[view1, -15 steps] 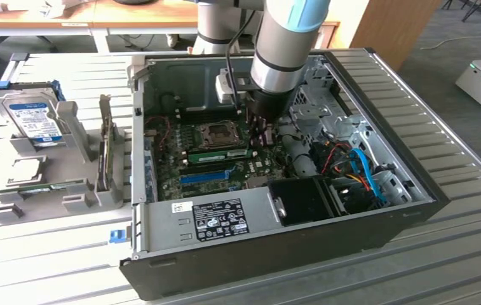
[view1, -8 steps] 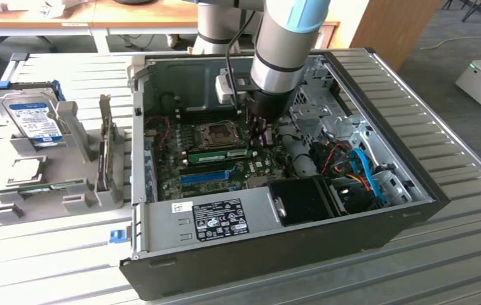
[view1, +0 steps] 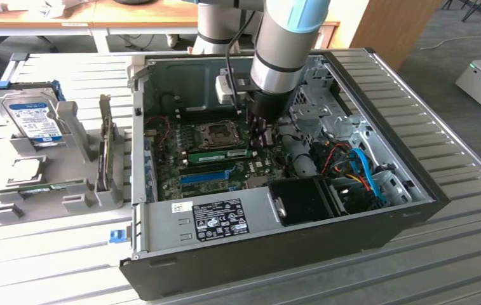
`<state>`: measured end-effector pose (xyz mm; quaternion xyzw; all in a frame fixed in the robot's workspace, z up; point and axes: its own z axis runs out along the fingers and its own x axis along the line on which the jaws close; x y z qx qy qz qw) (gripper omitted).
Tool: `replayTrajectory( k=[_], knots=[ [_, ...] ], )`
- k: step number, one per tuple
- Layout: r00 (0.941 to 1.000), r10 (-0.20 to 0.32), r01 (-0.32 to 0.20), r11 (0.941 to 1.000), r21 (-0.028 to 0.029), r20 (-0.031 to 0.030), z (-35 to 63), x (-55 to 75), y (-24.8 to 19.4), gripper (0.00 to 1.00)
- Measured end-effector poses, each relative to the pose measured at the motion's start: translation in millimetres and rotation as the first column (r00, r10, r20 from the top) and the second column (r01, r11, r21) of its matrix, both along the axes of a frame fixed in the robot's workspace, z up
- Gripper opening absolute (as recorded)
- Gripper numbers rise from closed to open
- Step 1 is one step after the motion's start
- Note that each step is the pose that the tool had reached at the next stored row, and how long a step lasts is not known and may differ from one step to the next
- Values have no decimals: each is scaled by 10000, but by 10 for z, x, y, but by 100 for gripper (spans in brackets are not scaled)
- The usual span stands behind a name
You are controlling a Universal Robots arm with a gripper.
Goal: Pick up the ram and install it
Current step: 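Press down the ram until it locks into place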
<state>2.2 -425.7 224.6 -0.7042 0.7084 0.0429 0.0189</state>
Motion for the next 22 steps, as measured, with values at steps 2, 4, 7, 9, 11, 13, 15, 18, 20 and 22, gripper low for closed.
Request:
replayTrajectory(
  k=[2,4,7,9,11,13,15,18,20,22],
  knots=[
    [10000,0,0,10000,-1,0,-1,0,0,11],
    [10000,-1,1,10000,-2,0,-1,0,0,11],
    [10000,-1,1,10000,0,0,-5,0,0,11],
    [10000,-1,1,10000,-1,-1,-7,0,0,11],
    [10000,-1,1,10000,-1,-1,-7,0,0,11],
    [10000,-1,1,10000,-1,0,-8,0,0,11],
    [10000,0,0,10000,-1,0,-14,0,0,11],
    [10000,0,0,10000,-2,-1,-16,0,0,11],
    [10000,0,0,10000,-1,-1,-17,0,0,11],
    [10000,0,0,10000,0,0,-19,0,0,11]
  ],
)
